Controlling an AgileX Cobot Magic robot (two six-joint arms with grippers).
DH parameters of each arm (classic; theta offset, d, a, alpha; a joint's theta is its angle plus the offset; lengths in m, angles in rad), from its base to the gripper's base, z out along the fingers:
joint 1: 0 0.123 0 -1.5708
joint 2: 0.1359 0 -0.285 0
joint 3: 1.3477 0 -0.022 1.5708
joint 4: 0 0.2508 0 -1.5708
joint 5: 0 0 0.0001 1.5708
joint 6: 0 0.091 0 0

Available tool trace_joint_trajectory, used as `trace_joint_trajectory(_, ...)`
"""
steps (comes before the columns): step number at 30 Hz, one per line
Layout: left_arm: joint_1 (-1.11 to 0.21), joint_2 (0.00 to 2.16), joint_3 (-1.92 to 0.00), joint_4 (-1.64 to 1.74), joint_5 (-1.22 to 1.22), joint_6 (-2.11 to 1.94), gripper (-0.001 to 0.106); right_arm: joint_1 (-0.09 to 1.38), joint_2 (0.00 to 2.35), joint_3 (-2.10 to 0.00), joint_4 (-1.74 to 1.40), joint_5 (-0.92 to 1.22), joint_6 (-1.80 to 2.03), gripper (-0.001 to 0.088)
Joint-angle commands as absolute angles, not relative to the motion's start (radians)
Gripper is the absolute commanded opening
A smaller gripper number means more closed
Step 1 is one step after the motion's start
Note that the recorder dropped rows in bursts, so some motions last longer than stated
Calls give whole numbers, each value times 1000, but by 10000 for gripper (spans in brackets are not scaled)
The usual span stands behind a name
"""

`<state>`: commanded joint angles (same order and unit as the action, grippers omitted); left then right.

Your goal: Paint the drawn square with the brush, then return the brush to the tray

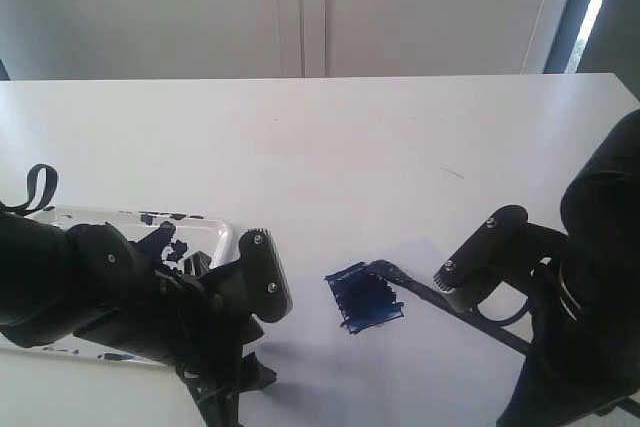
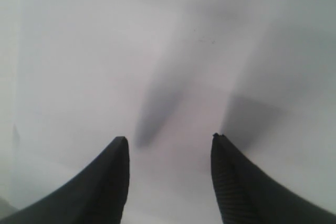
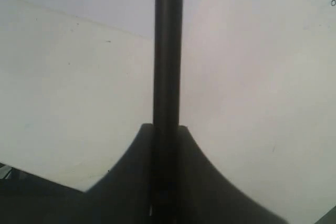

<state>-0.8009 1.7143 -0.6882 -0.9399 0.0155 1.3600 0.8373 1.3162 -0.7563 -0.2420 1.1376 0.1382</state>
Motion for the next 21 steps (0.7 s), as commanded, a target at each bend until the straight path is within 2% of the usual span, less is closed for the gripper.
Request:
trace_joint_trajectory(17, -801, 1714, -688, -940, 8, 1348, 536, 837, 1316, -756, -218, 1208, 132, 0)
trace_joint_trajectory(21, -801, 1710, -688, -940, -19, 1341, 536, 837, 1316, -758, -230, 1115, 132, 0)
